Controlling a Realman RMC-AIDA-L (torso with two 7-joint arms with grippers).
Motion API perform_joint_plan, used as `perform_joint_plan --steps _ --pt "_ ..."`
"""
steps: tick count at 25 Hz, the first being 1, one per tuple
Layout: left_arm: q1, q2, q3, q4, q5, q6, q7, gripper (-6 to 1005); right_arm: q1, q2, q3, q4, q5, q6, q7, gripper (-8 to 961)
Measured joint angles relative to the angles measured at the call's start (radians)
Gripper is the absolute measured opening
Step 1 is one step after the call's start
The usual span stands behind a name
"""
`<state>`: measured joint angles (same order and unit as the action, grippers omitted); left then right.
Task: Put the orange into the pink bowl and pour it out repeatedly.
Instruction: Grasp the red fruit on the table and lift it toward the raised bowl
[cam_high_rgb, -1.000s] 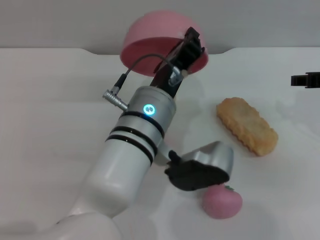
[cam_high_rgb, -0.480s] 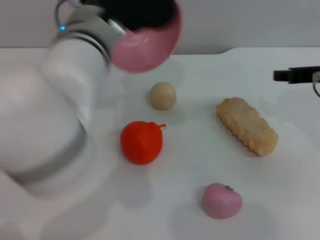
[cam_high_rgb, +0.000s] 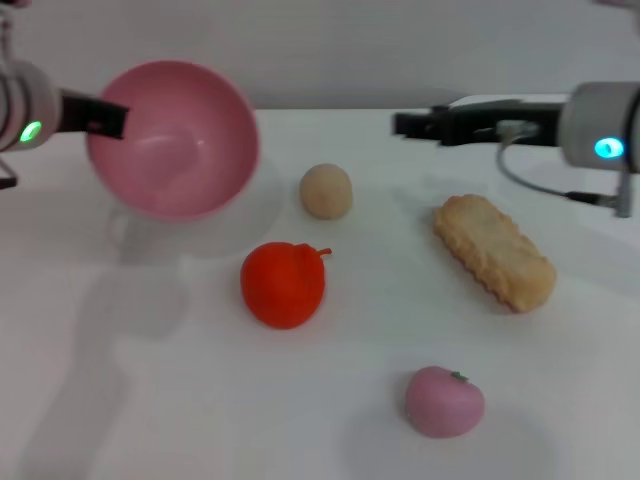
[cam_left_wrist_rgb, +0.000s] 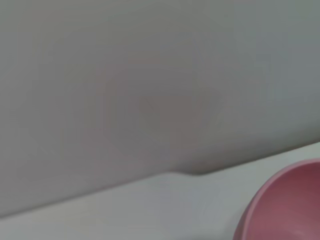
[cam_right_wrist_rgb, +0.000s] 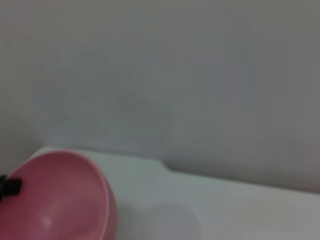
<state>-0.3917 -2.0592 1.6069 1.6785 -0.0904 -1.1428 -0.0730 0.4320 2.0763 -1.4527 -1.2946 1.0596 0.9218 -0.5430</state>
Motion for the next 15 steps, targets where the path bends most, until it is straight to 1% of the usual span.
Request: perform_joint_plan --steps 3,4,7,8,11,15 --pt "0.016 0.000 -0.048 0.002 0.003 -0.031 -0.001 54 0.085 0.001 -0.038 0.121 0.019 -0.004 -0.026 642" --pt "0.016 0.000 -0.091 -0.005 0.014 -0.060 -0.006 54 0.129 0.002 -0.068 0.181 0.022 -0.022 -0.031 690" --pt "0.016 0.000 -0.110 -0.010 0.014 -0.069 -0.006 54 0.151 0.003 -0.098 0.209 0.025 -0.040 -0.032 699" --pt "0.018 0.000 -0.150 -0.016 0.014 -0.081 -0.006 54 0.159 0.003 -0.113 0.218 0.028 -0.046 -0.032 702" --pt "0.023 0.001 -0.170 -0.019 0.013 -0.083 -0.009 55 0.170 0.005 -0.151 0.224 0.043 -0.053 -0.030 712" --pt "0.025 0.001 -0.175 -0.020 0.011 -0.084 -0.014 55 0.184 0.006 -0.200 0.247 0.115 -0.056 -0.027 724"
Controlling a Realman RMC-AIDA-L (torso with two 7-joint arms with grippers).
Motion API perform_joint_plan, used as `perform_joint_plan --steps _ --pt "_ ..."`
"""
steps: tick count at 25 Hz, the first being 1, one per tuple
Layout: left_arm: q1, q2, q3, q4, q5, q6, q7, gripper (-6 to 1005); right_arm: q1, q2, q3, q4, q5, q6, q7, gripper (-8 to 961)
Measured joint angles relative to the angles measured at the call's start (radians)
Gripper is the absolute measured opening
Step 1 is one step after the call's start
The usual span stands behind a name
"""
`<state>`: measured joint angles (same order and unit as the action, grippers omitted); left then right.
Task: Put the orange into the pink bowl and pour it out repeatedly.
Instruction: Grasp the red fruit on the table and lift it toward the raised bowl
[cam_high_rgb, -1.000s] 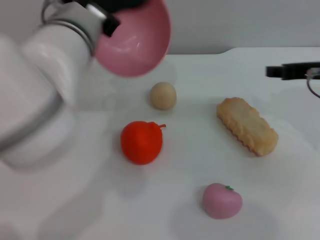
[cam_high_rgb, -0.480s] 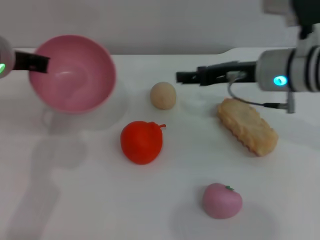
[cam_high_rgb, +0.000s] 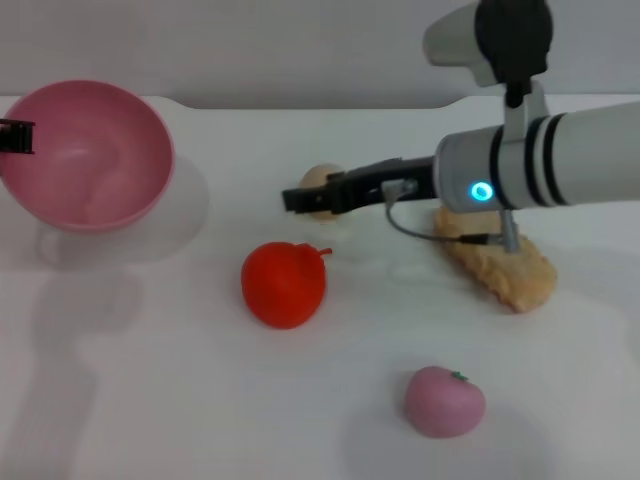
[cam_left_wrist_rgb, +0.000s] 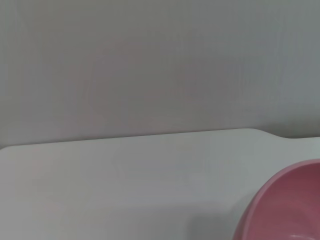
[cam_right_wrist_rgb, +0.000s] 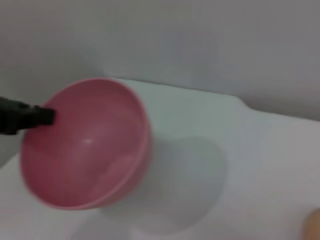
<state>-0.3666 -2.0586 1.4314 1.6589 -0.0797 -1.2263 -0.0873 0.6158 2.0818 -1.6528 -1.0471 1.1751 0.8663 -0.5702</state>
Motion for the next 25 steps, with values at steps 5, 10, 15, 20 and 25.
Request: perform_joint_plan --steps 5,10,15,20,25 --pt "-0.008 0.000 0.000 0.000 -0.001 -0.006 0.004 56 0.041 0.000 -0.053 0.084 0.026 -0.005 0.002 727" --pt "-0.014 0.000 0.008 0.000 -0.002 -0.010 0.009 57 0.083 0.003 -0.070 0.172 0.031 -0.015 0.001 727" --pt "-0.015 0.000 0.008 0.000 -0.002 -0.012 0.011 58 0.098 0.004 -0.089 0.190 0.036 -0.024 0.001 727" --pt "-0.015 0.000 0.011 0.001 -0.003 -0.013 0.012 58 0.129 0.004 -0.135 0.221 0.086 -0.033 -0.001 726" --pt "-0.015 0.000 0.019 0.001 -0.005 -0.013 0.013 59 0.163 0.006 -0.165 0.265 0.096 -0.056 -0.001 726"
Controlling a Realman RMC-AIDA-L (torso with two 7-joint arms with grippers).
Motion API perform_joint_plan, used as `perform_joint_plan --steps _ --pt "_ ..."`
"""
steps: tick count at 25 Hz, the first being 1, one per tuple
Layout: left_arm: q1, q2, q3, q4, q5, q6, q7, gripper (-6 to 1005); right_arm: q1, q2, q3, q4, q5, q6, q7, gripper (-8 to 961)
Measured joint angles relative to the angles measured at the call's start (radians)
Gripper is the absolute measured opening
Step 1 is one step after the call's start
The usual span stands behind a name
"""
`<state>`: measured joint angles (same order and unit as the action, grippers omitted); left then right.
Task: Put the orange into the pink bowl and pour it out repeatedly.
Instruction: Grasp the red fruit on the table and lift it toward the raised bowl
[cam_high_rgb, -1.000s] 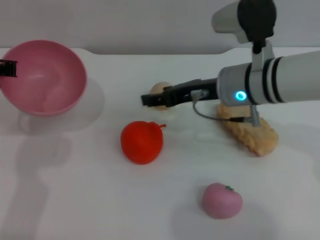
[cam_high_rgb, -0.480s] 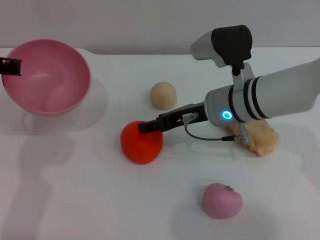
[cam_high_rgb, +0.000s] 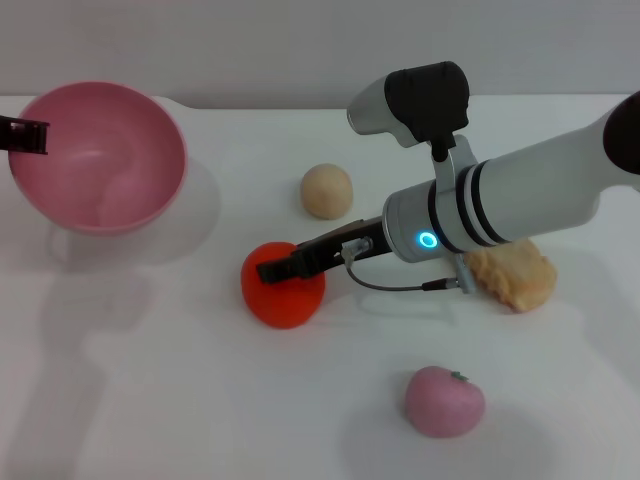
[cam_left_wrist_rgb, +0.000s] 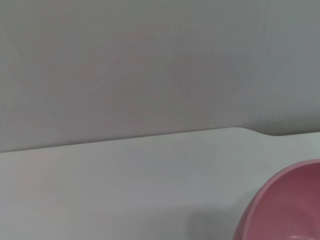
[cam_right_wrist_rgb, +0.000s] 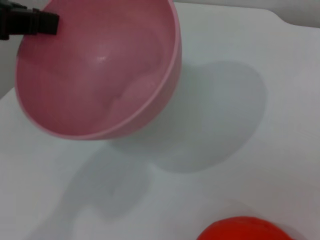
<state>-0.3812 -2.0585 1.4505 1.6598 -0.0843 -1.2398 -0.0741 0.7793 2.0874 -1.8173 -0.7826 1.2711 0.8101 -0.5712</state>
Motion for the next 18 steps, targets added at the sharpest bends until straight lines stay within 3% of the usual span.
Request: perform_joint_plan --steps 18 --pt "-0.001 0.000 0.005 0.007 -0.008 0.000 0.011 62 0.046 0.000 -0.014 0.056 0.001 -0.030 0.003 726"
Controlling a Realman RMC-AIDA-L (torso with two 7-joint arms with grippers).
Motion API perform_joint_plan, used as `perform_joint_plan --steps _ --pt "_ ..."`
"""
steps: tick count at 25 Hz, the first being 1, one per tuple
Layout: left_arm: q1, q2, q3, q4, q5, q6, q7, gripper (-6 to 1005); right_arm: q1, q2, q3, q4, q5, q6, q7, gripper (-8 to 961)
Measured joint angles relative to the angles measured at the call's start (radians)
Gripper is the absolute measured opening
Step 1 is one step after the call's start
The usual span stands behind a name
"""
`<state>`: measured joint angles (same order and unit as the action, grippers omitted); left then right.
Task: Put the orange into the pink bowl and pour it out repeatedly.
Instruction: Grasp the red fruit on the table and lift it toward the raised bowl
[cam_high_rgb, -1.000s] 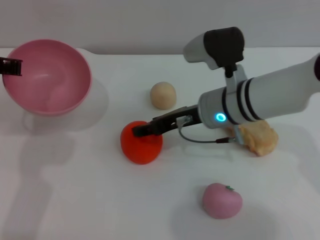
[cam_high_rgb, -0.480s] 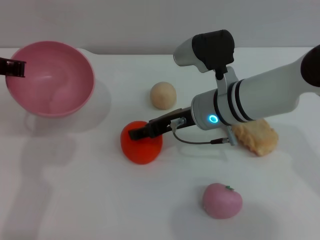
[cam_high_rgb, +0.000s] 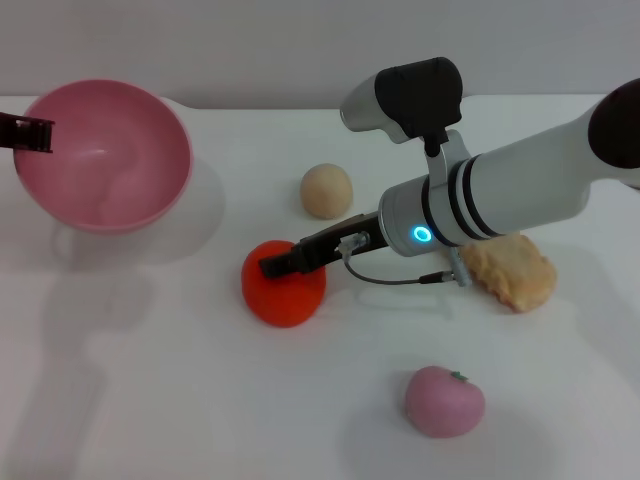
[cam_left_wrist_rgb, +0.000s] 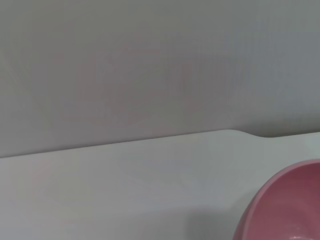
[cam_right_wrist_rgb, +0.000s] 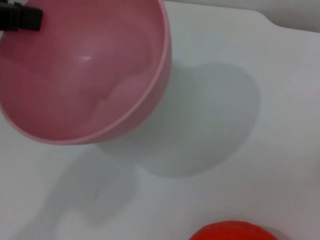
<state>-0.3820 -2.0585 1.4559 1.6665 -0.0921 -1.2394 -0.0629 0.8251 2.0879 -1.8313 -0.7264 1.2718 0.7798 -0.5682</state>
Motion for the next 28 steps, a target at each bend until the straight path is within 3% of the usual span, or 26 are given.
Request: perform_joint_plan --steps 13,24,26,28 --pt "-0.001 0.000 0.006 0.001 0.004 0.001 0.000 64 0.006 0.000 -0.038 0.011 -0.006 -0.001 0.012 723" --pt "-0.001 0.000 0.009 0.001 0.003 0.002 0.012 65 -0.046 -0.006 -0.049 -0.084 -0.012 -0.013 0.008 290" --pt "0.001 0.000 0.011 -0.002 0.001 0.007 0.013 65 -0.071 -0.009 -0.041 -0.121 -0.023 -0.013 0.009 130" --pt "0.001 0.000 0.011 -0.004 0.001 0.008 0.014 66 -0.094 -0.012 -0.025 -0.159 -0.048 -0.010 0.022 114"
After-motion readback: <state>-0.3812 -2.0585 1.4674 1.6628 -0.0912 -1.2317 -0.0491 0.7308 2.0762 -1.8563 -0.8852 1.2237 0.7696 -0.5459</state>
